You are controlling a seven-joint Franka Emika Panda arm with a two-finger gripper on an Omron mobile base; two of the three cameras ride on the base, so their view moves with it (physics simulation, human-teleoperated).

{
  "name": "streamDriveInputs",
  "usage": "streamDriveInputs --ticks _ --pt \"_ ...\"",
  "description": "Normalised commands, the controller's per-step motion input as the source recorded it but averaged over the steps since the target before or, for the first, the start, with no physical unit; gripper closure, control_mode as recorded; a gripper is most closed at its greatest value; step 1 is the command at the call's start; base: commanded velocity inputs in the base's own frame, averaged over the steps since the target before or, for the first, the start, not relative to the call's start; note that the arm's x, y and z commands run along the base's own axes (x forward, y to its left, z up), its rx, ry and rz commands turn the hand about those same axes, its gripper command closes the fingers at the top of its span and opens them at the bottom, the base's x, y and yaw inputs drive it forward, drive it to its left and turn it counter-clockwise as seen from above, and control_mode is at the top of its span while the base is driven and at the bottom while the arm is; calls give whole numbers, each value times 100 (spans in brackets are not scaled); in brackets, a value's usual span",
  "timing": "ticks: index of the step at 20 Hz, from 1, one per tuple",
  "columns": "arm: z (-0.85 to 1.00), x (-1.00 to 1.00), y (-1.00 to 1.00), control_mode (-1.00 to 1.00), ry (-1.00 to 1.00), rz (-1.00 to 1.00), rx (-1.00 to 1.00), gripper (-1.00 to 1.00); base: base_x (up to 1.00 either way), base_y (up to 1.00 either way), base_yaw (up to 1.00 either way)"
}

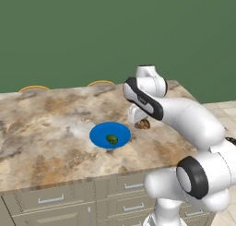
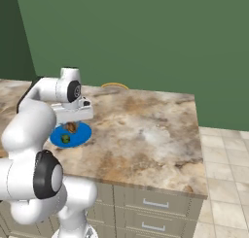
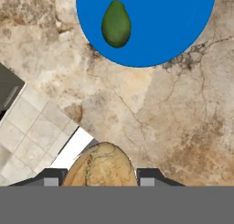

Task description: Pick the avocado and bread from the counter and place them on the plate. Then pick the jam from the cabinet and place it next to the plate. Lastly close the cabinet door.

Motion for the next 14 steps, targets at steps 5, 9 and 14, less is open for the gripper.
streamDriveInputs --ticks 5,9,14 --pt "0 23 45 -100 -2 9 0 100 0 0 0" --pt "0 22 35 -100 -10 6 0 100 0 0 0" --pt "0 20 15 -100 -14 4 0 100 0 0 0"
